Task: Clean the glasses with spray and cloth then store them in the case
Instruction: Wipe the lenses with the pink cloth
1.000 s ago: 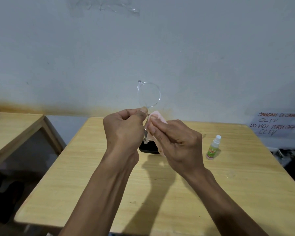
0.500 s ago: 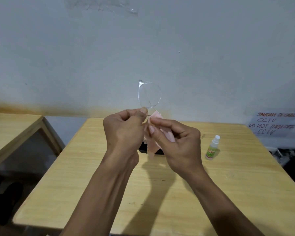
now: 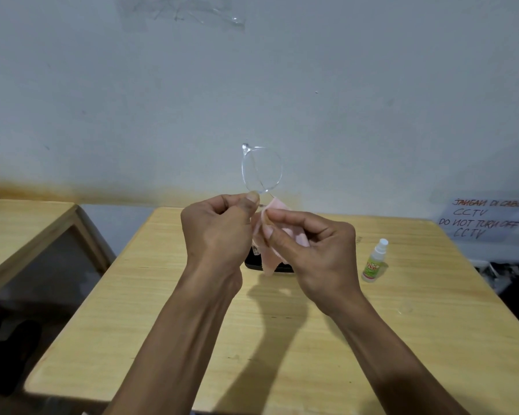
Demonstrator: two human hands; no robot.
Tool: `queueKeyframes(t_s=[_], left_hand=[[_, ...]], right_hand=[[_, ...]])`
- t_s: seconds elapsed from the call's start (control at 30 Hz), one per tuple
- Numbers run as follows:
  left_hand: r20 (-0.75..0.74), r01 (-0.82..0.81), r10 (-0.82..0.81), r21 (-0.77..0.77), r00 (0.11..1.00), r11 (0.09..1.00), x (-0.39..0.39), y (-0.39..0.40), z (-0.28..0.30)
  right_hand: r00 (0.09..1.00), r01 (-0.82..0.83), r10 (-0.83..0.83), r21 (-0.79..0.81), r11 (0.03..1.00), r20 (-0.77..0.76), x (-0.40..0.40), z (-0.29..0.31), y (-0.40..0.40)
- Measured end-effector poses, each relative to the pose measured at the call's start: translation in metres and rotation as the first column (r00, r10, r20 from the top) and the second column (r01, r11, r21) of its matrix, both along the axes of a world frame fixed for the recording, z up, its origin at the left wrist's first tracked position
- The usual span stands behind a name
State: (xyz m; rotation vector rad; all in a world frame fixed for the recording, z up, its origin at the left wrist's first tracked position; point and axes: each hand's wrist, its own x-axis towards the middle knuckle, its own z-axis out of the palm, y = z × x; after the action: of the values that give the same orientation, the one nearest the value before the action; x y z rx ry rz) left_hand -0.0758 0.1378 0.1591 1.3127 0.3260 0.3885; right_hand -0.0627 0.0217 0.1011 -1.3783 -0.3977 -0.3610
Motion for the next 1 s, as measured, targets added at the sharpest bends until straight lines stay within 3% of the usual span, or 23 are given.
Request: queueKeyframes(t_s=[0.57, 0.83, 1.0], left_hand=[[-0.03, -0.009, 0.009, -0.001, 0.999, 1.0, -0.0011, -0.0007, -0.0011], [-0.024, 0.018, -0.018, -0.025, 1.0, 1.0, -0.0021, -0.0029, -0.004], [-0.04, -0.019, 0.018, -0.013, 0.999, 1.0, -0.0011, 0.0014, 0.0002]], right_hand=[[0.997, -0.013, 0.021, -0.109, 0.994, 0.068, -0.003, -0.0051, 0.0003], [0.997, -0.002, 0.004, 0.034, 0.999, -0.075, -0.0018, 0.002, 0.001], [0.995, 0.031, -0.035, -0.04, 0.999, -0.096, -0.0076, -0.0038, 0.0038]])
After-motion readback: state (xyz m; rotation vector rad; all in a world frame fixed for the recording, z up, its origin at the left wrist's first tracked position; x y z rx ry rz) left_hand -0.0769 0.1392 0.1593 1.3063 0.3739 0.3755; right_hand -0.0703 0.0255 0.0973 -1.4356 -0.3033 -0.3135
